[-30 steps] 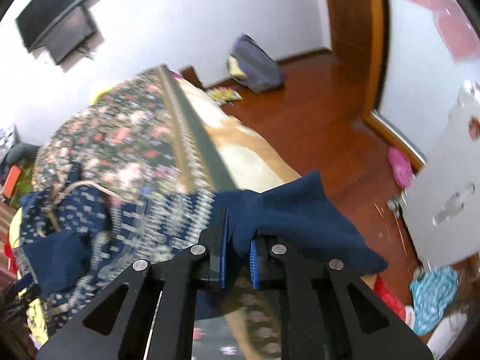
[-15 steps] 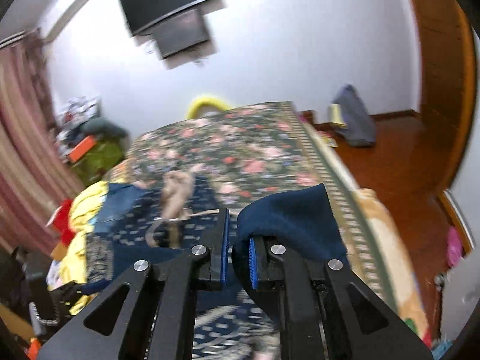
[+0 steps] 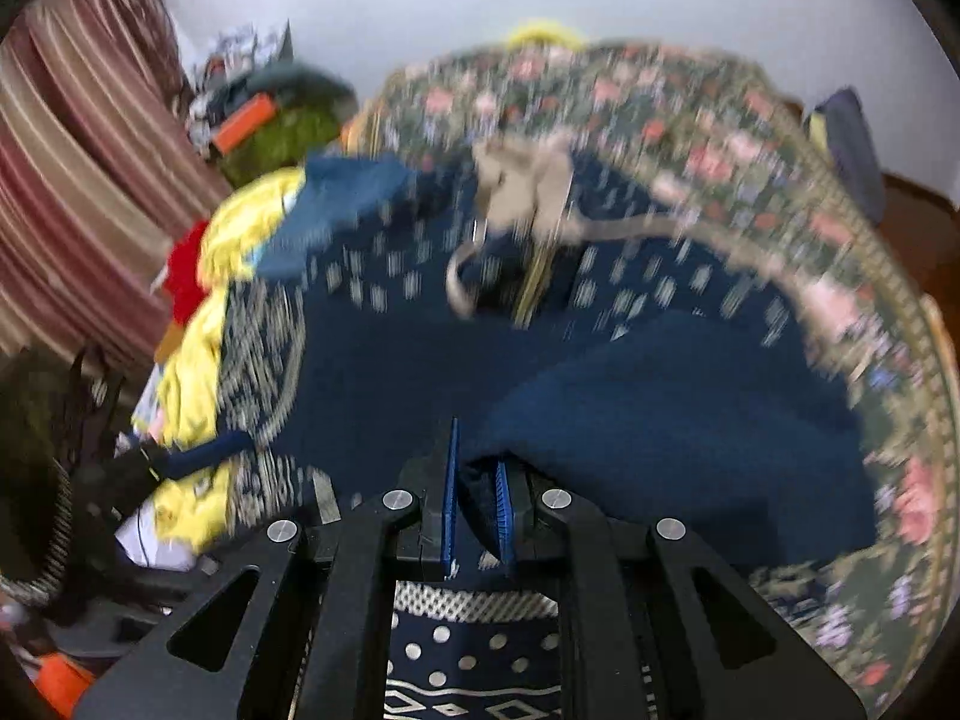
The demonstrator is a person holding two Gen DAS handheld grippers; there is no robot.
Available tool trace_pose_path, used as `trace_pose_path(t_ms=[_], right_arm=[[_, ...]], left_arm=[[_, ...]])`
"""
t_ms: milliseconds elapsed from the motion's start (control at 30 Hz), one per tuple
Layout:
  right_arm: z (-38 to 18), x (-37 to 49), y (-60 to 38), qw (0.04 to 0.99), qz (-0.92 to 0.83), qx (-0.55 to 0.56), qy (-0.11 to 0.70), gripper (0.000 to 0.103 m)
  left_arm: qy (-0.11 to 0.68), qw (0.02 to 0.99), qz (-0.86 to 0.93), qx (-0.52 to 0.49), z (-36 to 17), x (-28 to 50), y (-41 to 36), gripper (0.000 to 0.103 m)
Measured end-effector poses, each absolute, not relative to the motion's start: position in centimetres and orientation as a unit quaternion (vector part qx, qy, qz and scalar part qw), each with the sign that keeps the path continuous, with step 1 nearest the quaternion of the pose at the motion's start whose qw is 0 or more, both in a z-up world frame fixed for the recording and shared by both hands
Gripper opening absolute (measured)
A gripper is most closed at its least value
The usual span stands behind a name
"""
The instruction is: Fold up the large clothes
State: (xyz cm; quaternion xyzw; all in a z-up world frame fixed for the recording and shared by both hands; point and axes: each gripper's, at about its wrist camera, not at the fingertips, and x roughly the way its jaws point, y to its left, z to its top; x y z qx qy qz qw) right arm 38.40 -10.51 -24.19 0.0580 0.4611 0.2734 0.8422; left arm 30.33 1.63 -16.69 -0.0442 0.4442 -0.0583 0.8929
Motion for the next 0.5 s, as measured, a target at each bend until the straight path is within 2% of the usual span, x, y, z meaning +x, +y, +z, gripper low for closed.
trace_pose_path(t_ms=[333,433,500], right_arm=[[-27.1,38.4,-10.0,0.799,0.265,0.048,0.537,0.015],[-26.6,38.2,-10.3,0.792,0.270,0.042,0.547,0.028],[-26.0,37.6,-10.6,0.795,0.275,0.033,0.540,0.044]], left_arm=[[0.456,0.887,-0.056,-0.049,-17.5,29.8,2.4,0.071],[0.455,0.888,-0.058,-0.041,-17.3,29.8,1.9,0.071],[0.454,0.888,-0.060,-0.037,-17.1,29.7,1.6,0.071]])
